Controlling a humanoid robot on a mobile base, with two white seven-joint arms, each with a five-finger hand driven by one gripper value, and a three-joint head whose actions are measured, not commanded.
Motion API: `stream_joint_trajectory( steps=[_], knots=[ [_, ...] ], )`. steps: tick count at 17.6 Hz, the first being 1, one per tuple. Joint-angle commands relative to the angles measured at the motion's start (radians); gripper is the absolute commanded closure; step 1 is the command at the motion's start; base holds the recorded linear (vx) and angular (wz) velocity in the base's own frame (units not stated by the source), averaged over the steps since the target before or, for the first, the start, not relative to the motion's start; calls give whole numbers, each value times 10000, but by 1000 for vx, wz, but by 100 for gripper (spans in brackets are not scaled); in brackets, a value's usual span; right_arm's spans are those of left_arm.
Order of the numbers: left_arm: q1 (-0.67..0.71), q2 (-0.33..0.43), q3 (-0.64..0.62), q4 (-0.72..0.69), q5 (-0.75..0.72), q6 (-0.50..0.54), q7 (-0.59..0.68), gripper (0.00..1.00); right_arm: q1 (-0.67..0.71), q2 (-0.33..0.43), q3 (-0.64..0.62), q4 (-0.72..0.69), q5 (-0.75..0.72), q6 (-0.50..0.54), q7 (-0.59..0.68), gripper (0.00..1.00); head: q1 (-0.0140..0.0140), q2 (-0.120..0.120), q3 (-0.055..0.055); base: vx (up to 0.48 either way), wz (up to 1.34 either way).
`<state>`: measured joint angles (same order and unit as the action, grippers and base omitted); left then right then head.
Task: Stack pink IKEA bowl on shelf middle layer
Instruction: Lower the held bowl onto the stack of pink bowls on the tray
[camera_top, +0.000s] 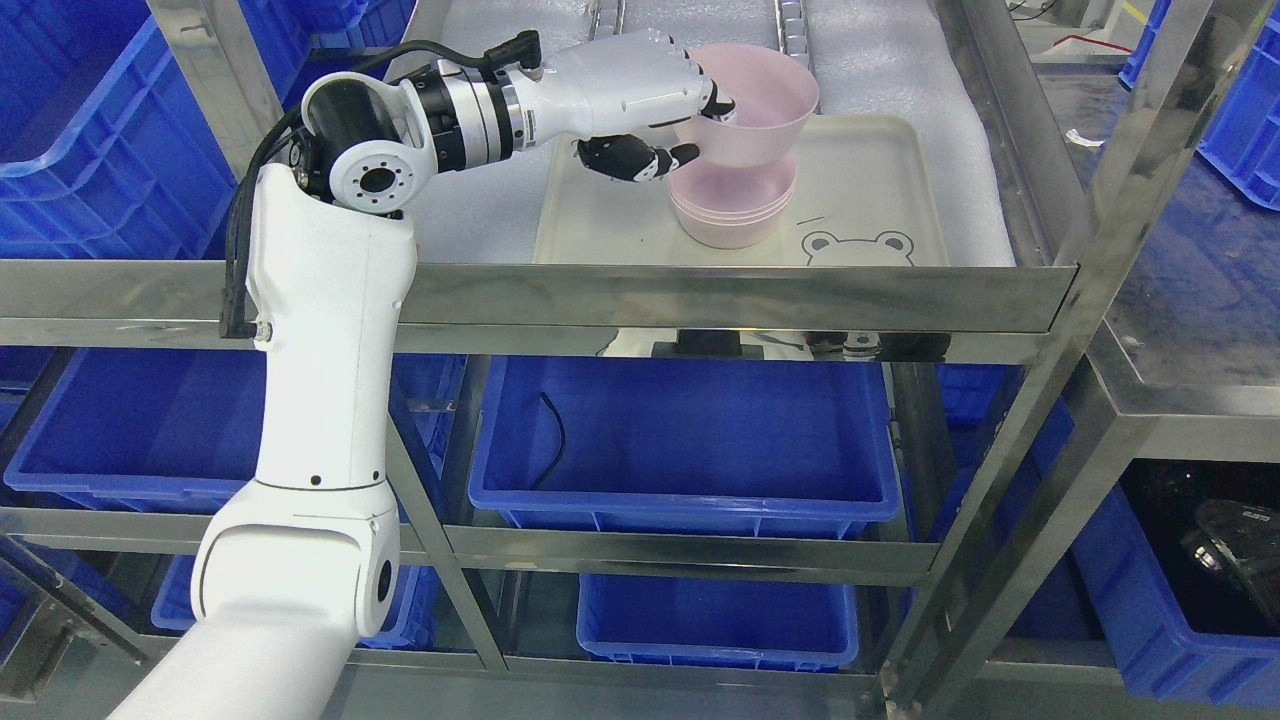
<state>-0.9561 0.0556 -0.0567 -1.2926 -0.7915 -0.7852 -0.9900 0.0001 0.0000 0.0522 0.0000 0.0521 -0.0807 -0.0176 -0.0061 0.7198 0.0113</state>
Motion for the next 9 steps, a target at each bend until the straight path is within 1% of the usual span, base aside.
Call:
stream_joint_trajectory(
  steps=[1,3,4,9],
  knots=[
    [-119,74,-476,744,-444,-2,-41,94,45,-175,0,-175,0,-6,-8,0,0,0,0,0,0],
    [-241,-324,-430,1159,-857,-2,-25,94,30,-175,0,-175,0,-6,-8,0,0,0,0,0,0],
    [-318,-381,-399,1312,-1011,-2,-25,94,30,-175,0,-175,0,-6,-8,0,0,0,0,0,0],
    [-441,-381,-460,1804,-1227,-2,220,94,45,-175,0,-175,0,-6,-8,0,0,0,0,0,0]
  ],
)
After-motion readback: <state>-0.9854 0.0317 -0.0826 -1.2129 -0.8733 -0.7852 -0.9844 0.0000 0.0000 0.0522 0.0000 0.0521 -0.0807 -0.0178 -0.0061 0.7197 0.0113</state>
